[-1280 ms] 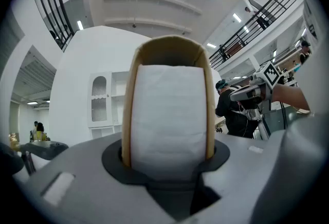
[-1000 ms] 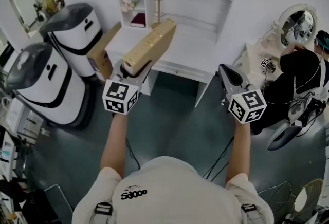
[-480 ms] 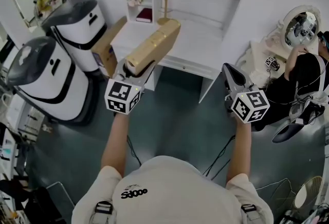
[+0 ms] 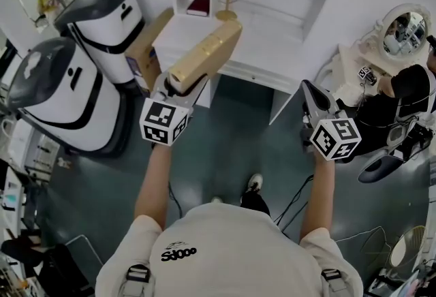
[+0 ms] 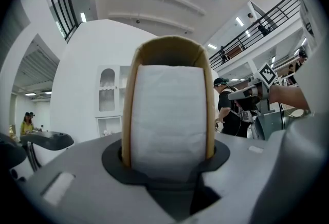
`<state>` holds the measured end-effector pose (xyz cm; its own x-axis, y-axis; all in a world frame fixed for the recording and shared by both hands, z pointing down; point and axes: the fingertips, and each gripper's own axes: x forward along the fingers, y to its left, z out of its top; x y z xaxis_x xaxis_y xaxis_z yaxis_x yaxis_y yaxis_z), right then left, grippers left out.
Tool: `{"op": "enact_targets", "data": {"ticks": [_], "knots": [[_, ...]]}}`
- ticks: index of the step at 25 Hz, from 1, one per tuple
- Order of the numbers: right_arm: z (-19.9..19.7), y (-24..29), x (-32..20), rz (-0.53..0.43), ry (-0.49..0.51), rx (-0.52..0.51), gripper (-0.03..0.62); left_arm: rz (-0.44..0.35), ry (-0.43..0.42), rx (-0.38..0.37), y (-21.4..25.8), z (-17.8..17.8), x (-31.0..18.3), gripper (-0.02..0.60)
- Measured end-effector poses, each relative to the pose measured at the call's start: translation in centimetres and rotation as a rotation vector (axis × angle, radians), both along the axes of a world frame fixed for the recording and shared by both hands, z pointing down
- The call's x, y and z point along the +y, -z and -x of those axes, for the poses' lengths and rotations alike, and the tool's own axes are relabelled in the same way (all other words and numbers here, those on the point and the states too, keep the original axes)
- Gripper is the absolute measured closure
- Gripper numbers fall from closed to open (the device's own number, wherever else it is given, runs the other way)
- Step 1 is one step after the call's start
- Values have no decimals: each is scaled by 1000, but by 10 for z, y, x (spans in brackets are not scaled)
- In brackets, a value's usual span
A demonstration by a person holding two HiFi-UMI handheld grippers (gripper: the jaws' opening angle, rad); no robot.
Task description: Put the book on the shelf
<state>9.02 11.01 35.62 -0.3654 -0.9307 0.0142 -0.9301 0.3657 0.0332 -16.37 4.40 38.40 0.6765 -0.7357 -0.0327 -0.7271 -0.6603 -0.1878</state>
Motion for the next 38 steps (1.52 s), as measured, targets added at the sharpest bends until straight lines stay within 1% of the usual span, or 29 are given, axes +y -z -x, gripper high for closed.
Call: {"op": "enact_targets", "data": {"ticks": [4,10,17,21,26,31,38], "knots": [[12,3,-6,4,12,14,594,7,9,16,0,11,-5,336],[21,5,-22,-1,30,24,594,7,26,20,-2,19,-17,336],[15,5,-53,-7,45,18,594,16,41,15,-4,10,-45,336],[-6,4,-81,-15,38,-1,594,14,42,-1,-5,-8,-70,336],[-40,0,-127,-17,41,-27,594,20,47,-24,-7,-40,-115,336],[-81,1,-192,-3,53,-51,594,17,56,-40,-1,-80,-169,336],[-123,10,-281,11,108,-48,594,35,91,-46,9,-130,-243,336]]}}
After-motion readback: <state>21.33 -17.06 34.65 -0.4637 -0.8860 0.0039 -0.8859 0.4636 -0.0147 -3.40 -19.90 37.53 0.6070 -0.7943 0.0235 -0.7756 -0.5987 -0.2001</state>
